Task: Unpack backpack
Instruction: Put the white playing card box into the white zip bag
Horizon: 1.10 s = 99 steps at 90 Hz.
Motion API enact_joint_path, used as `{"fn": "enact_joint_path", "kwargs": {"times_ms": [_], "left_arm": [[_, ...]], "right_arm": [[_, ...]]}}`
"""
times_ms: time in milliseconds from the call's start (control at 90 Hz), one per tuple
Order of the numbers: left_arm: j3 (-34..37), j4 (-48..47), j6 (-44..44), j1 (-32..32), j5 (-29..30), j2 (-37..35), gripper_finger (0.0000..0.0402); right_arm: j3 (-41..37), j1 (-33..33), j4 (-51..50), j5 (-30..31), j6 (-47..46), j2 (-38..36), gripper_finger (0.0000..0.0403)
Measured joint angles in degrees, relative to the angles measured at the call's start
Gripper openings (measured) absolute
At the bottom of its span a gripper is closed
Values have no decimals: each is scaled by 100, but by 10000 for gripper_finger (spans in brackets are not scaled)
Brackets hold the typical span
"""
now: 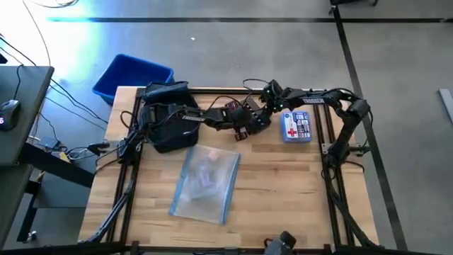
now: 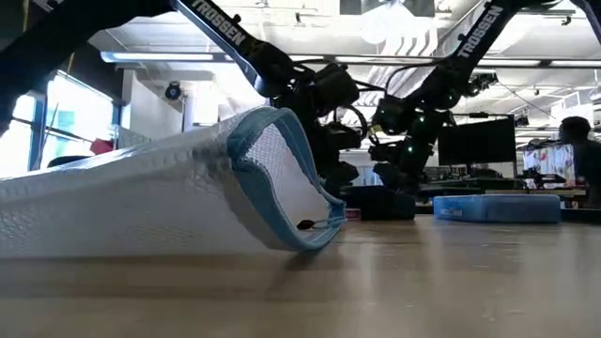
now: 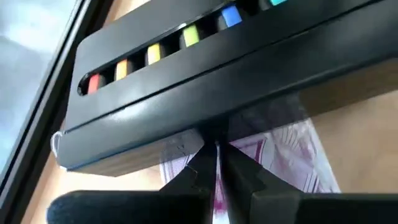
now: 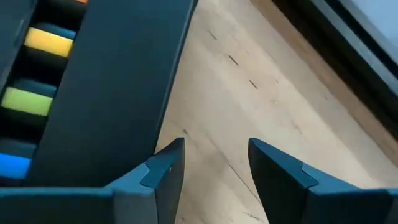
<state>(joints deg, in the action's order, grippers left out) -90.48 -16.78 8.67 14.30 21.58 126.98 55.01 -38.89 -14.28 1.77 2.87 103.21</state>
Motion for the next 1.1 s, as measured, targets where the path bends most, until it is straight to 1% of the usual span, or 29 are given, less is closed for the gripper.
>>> {"fn": "enact_joint_path", "kwargs": {"times_ms": [44,133,311,389,444,656,900,1100], "left_arm": [[0,-36,-2,-27,-8,0,0],[2,-135,-34,-108,-3,4,0],[2,-241,-29,-355,309,-38,0],[2,-344,-4,-464,388,-82,0],[2,-348,-64,-505,373,-96,0],[-18,-203,-375,-489,131,77,0],[-33,-524,-411,-614,183,51,1],[-27,-887,-415,-778,257,-61,28]], "right_arm": [[3,103,-30,143,-26,-3,164],[13,237,-148,187,-128,-8,164],[-3,321,-410,-100,-236,-97,163],[-17,321,-456,-323,-288,-161,156],[-16,321,-432,-344,-343,-211,148],[-5,345,-644,78,-504,-236,130],[-232,354,-606,94,-588,-236,128],[-297,354,-684,313,-694,-285,128]]}}
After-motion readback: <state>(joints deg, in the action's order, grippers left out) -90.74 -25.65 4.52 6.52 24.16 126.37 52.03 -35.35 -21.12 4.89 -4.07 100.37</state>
